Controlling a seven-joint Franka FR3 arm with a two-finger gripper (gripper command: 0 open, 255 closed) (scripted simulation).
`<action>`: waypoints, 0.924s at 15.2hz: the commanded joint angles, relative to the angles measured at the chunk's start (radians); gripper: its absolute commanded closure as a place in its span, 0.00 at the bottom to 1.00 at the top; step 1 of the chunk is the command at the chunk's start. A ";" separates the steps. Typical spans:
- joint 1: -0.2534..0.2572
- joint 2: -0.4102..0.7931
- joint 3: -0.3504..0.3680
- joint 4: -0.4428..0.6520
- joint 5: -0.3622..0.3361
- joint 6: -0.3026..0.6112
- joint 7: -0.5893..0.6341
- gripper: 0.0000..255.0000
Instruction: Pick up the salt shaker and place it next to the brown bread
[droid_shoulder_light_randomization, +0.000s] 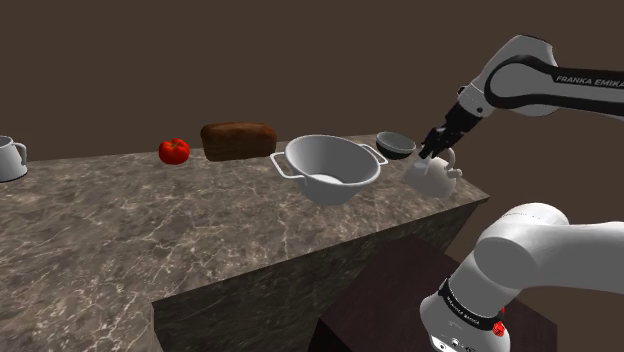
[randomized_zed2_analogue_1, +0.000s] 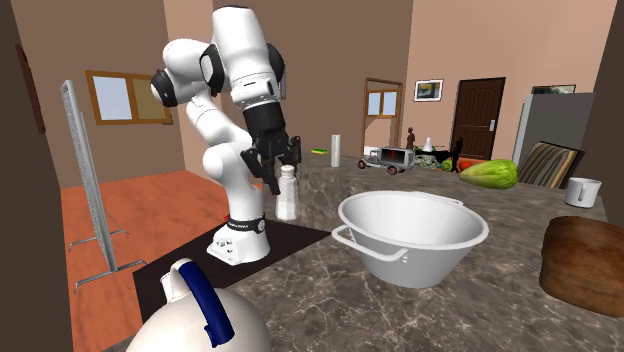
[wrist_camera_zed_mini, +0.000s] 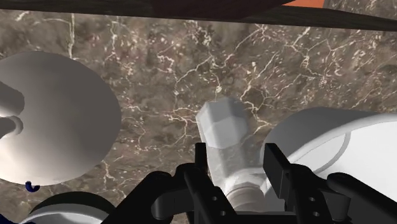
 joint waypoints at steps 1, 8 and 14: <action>0.005 -0.001 0.008 0.029 0.008 -0.029 0.002 1.00; 0.036 0.033 0.043 0.116 0.040 -0.081 0.026 1.00; 0.137 0.226 0.094 0.197 0.106 0.035 0.114 1.00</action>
